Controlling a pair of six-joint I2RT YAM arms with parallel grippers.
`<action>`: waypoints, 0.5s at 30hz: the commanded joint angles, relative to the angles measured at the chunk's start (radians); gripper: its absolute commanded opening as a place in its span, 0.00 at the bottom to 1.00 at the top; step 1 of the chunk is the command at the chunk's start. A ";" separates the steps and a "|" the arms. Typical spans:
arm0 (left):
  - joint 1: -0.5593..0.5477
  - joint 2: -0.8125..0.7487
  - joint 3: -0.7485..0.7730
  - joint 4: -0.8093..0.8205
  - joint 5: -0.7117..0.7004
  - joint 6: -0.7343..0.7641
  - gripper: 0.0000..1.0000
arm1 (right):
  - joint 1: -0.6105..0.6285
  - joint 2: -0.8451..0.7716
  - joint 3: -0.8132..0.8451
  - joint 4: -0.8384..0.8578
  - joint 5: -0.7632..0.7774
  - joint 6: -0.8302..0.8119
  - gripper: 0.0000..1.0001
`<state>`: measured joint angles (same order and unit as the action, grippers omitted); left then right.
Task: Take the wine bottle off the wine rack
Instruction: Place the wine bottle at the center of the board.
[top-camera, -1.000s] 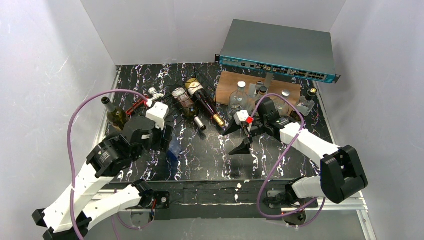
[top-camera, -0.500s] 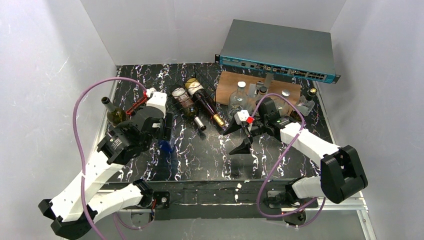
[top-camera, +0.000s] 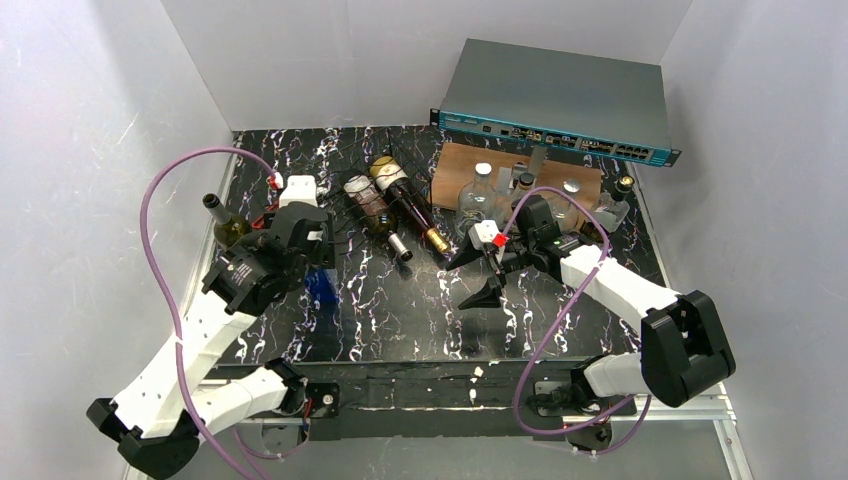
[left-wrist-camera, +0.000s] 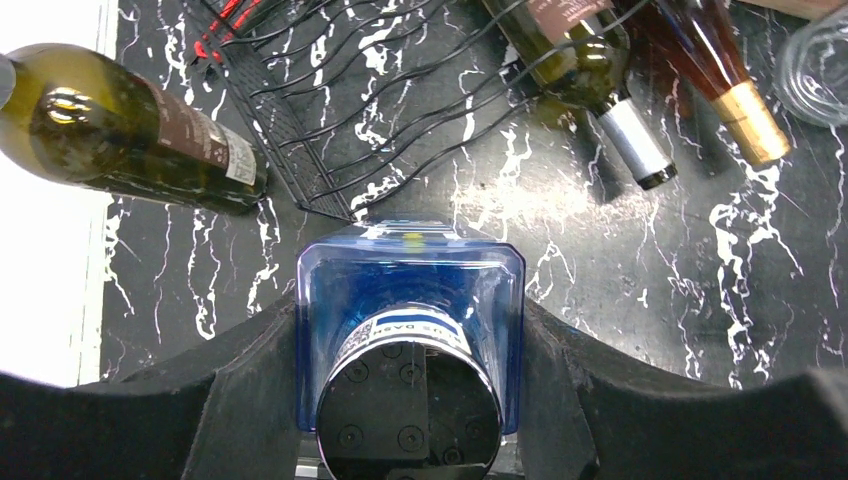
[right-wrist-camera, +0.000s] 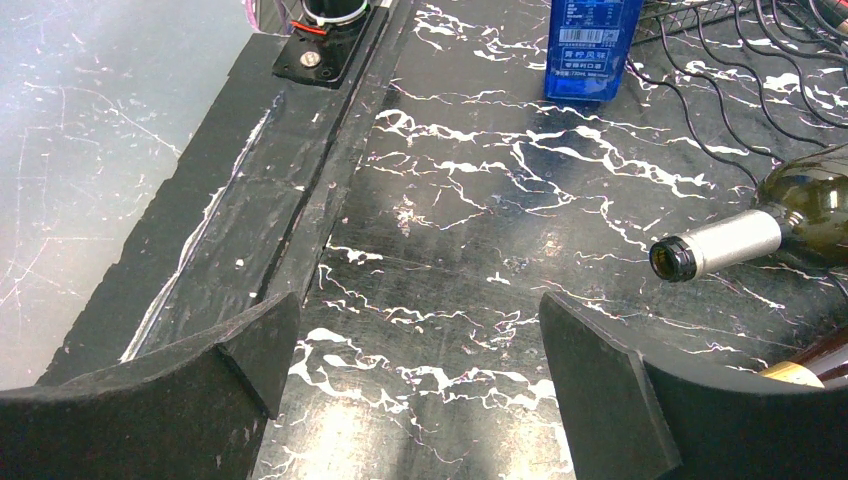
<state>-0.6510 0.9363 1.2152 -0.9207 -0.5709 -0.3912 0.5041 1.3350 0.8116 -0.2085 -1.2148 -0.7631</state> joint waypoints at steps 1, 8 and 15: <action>0.034 -0.007 0.065 0.073 -0.113 -0.047 0.00 | -0.005 -0.022 0.014 0.000 -0.019 -0.013 0.98; 0.091 -0.014 0.045 0.079 -0.083 -0.105 0.00 | -0.007 -0.021 0.014 -0.003 -0.020 -0.016 0.98; 0.143 -0.003 0.035 0.066 -0.053 -0.144 0.00 | -0.007 -0.023 0.014 -0.007 -0.020 -0.022 0.98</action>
<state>-0.5285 0.9527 1.2160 -0.9222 -0.5735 -0.4957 0.5041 1.3350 0.8116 -0.2096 -1.2148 -0.7662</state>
